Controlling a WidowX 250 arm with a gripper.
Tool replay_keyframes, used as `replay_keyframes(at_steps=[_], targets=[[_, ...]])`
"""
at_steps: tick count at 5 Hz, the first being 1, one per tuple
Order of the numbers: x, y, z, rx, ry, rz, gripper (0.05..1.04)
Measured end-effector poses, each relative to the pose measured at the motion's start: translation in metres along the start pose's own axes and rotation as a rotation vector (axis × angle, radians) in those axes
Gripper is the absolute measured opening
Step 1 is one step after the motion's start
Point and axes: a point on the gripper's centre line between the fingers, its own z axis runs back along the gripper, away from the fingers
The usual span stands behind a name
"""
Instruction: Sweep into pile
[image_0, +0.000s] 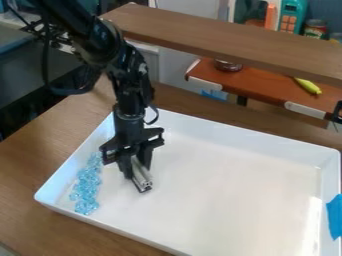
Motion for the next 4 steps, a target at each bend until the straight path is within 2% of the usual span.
replay_keyframes(at_steps=[2,3,4], targets=[[-0.023,0.038,-0.003,0.024,-0.017,-0.028,0.381],[-0.030,0.054,-0.003,0.038,-0.042,-0.040,0.382],[-0.038,0.056,0.003,0.024,-0.089,-0.070,0.382]])
